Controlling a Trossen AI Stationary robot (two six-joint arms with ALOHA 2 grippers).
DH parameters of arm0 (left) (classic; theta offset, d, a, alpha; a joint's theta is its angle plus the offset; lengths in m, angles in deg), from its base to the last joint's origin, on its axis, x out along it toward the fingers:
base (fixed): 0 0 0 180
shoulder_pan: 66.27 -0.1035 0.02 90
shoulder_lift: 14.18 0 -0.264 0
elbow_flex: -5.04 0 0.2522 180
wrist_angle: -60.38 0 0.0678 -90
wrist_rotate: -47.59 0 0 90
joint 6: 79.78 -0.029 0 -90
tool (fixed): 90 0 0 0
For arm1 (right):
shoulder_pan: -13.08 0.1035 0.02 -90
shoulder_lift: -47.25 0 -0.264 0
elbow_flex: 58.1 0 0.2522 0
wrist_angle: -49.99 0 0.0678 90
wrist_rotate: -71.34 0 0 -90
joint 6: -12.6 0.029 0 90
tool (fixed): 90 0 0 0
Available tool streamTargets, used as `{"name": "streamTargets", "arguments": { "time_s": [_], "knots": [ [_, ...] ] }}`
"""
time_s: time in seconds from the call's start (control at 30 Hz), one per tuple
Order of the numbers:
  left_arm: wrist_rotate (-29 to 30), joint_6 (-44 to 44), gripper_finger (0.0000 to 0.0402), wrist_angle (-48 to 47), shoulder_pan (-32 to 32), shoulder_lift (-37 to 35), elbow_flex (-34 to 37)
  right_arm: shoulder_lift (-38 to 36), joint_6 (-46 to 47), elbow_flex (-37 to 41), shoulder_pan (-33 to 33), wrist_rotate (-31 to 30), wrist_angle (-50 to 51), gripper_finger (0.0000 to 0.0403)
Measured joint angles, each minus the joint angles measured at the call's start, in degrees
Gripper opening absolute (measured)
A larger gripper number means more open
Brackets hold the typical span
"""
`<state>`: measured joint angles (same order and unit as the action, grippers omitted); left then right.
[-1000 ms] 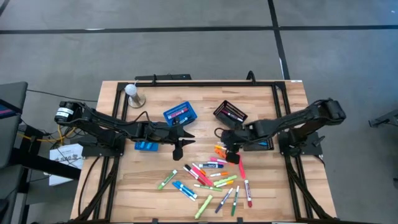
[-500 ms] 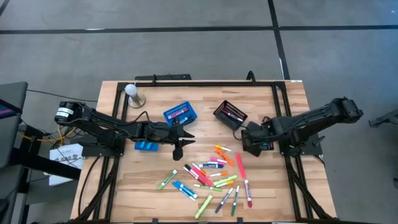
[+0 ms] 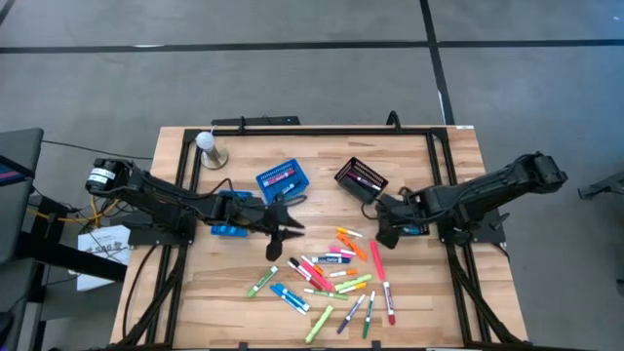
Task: Pick & Place Markers
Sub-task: Put the top yellow highlighter pen into the bottom black bin
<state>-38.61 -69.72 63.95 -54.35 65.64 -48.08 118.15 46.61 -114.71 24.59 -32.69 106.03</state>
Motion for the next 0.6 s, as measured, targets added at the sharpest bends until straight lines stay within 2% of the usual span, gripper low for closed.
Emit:
{"name": "streamTargets", "arguments": {
  "time_s": [0.13,0.23,0.4,0.6],
  "knots": [
    [-1.1,2.4,0.0092,-3.1,4.2,0.9,0.0,3.0,-8.0,-0.1,0.0,-0.1,-12.9,0.0092],
    [0.0,4.3,0.0092,-5.0,7.2,1.8,0.0,8.0,-12.7,-0.1,0.0,0.6,-20.4,0.0093],
    [9.4,5.3,0.0098,-5.7,9.6,2.5,0.0,16.4,-14.5,0.0,-0.4,0.6,-23.5,0.0093],
    [10.7,5.4,0.0132,-6.7,8.9,2.1,0.0,21.8,-12.6,-0.3,-0.3,3.7,-25.1,0.0093]
  ]
}}
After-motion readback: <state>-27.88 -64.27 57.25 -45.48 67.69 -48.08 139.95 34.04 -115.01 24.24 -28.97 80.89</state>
